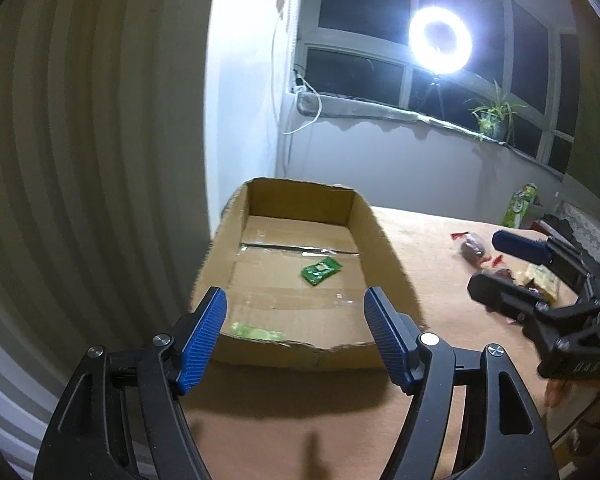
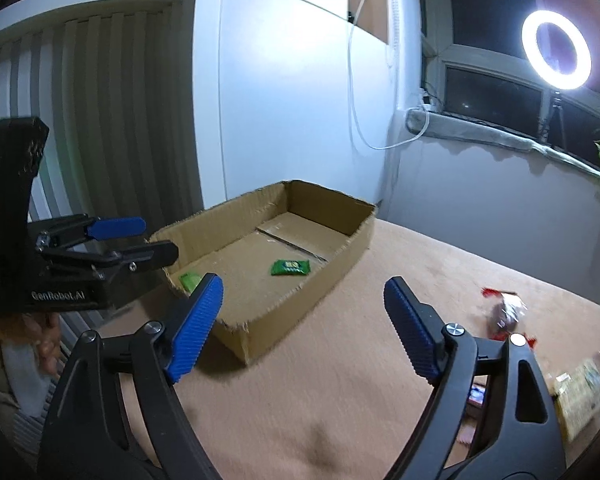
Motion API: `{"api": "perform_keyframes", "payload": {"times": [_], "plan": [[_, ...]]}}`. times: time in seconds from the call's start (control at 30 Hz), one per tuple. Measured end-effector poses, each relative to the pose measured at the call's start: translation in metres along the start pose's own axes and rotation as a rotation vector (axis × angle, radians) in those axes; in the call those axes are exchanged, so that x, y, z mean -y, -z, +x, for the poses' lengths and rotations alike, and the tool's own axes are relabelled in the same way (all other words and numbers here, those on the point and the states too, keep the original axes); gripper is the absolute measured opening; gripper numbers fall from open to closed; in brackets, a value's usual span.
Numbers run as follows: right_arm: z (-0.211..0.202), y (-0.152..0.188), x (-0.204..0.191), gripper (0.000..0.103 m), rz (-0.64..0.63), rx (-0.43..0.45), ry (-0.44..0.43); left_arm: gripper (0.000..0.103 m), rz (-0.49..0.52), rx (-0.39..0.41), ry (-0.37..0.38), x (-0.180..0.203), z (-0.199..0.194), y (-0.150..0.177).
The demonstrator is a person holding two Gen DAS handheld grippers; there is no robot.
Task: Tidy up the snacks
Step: 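Carry both green packets to the cardboard box and open both tools, then move both tools back toward the snack pile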
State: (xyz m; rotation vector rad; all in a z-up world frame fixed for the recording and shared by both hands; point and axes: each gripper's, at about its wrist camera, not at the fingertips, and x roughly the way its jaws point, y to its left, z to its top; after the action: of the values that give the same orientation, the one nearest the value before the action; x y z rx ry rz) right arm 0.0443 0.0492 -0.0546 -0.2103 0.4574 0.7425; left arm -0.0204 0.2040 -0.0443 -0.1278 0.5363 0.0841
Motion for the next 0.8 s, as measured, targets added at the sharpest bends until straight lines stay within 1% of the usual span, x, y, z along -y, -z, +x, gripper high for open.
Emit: {"api": "perform_keyframes", "payload": {"times": [0.03, 0.07, 0.1, 0.13, 0.23, 0.4, 0.63, 0.8], "plan": [[-0.005, 0.004, 0.002, 0.091, 0.010, 0.002, 0.005, 0.071, 0.003, 0.000, 0.004, 0.003, -0.001, 0.000], [-0.011, 0.007, 0.004, 0.096, 0.022, 0.005, 0.015, 0.074, 0.008, 0.000, 0.010, 0.007, -0.002, 0.000], [-0.015, 0.011, 0.007, 0.099, 0.031, 0.009, 0.025, 0.075, 0.012, -0.002, 0.017, 0.011, -0.002, 0.000], [-0.021, 0.015, 0.009, 0.099, 0.042, 0.014, 0.037, 0.079, 0.017, -0.003, 0.026, 0.015, -0.002, 0.001], [-0.036, 0.027, 0.016, 0.099, 0.056, 0.015, 0.061, 0.079, 0.034, -0.006, 0.064, 0.030, -0.001, 0.003], [-0.054, 0.048, 0.030, 0.102, 0.085, -0.017, 0.116, 0.081, 0.070, -0.041, 0.126, 0.058, 0.006, 0.008], [-0.084, 0.083, 0.060, 0.103, 0.127, -0.043, 0.194, 0.081, 0.123, -0.093, 0.205, 0.098, 0.016, 0.020], [-0.100, 0.104, 0.085, 0.103, 0.179, -0.060, 0.236, 0.081, 0.162, -0.115, 0.237, 0.123, 0.016, 0.026]]}}
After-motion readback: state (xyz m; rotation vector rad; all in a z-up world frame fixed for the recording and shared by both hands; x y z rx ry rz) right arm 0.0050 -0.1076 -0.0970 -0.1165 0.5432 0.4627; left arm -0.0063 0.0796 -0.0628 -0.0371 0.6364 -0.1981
